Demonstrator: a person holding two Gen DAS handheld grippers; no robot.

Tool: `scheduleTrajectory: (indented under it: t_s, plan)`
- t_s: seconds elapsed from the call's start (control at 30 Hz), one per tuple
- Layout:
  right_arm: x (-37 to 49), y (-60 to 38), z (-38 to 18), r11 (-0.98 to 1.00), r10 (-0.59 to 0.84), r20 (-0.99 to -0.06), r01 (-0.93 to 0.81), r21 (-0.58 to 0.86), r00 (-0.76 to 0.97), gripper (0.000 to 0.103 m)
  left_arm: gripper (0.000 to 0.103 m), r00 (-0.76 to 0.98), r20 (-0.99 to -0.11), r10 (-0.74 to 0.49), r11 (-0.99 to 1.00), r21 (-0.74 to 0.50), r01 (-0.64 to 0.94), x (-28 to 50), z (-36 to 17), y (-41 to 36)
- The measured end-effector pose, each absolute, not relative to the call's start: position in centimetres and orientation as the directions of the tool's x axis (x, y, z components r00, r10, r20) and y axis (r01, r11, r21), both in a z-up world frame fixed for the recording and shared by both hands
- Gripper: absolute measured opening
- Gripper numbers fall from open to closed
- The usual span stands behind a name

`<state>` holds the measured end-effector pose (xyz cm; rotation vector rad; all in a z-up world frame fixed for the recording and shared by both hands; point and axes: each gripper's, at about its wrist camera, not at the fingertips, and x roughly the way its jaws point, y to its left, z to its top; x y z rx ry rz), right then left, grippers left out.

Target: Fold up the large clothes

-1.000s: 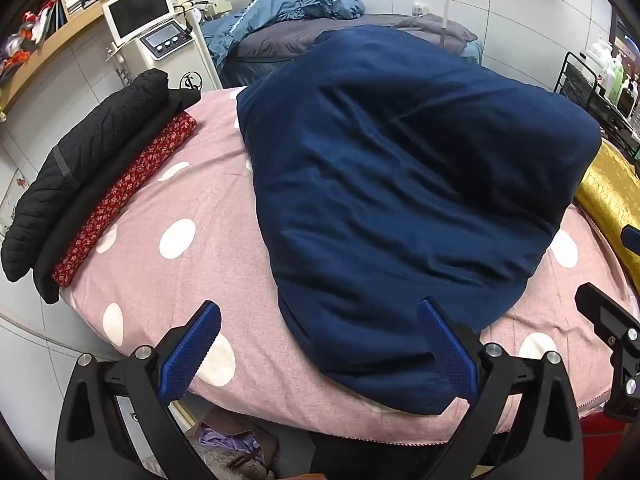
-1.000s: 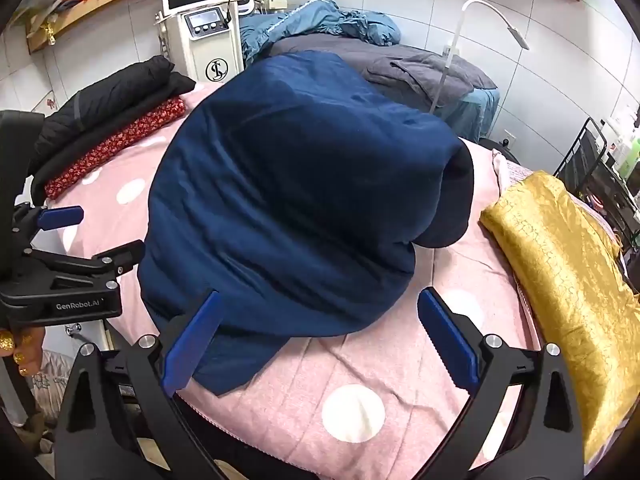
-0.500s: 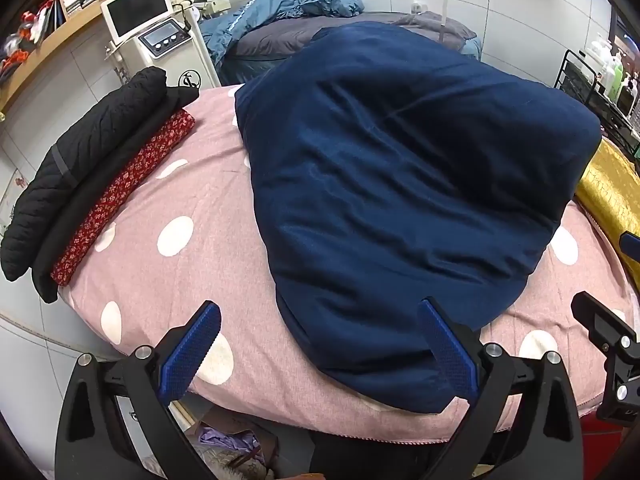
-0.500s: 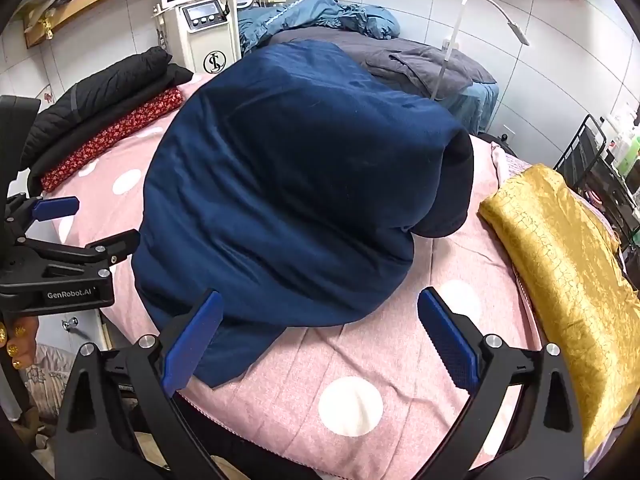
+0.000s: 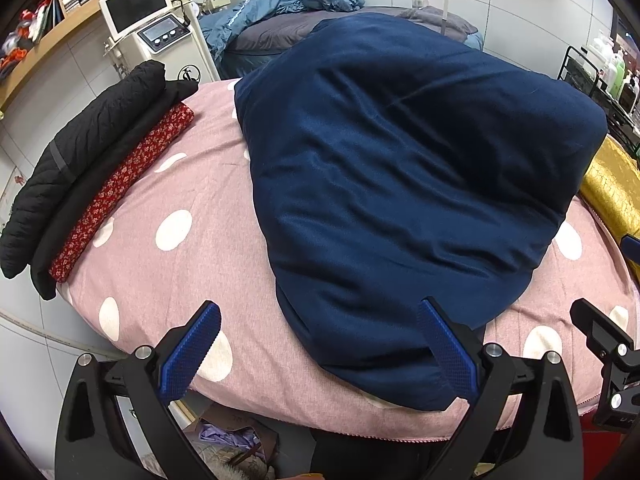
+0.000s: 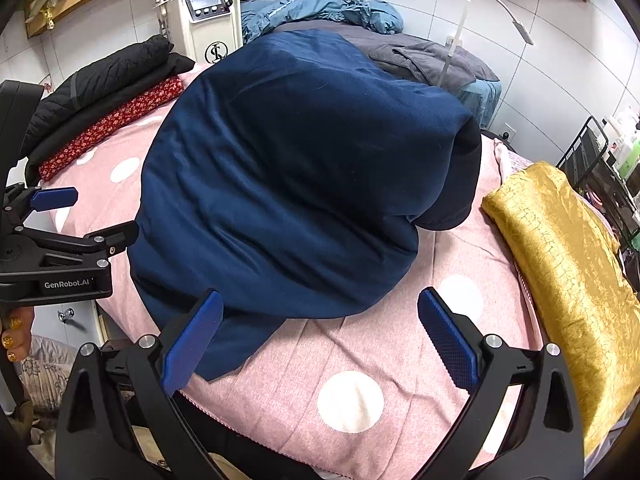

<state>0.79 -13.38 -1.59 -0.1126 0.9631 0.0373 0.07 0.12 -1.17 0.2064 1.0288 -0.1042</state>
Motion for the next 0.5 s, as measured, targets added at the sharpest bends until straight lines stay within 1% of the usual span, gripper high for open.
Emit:
scheduleTrajectory:
  t_s: [0.5]
  plan:
    - [0.69, -13.25, -2.02, 0.992, -0.027, -0.829, -0.085, -0.090, 0.558, 0.096, 0.097, 0.509, -0.861, 0.003, 0.974, 0.119, 0.195, -0.18, -1.40, 0.04]
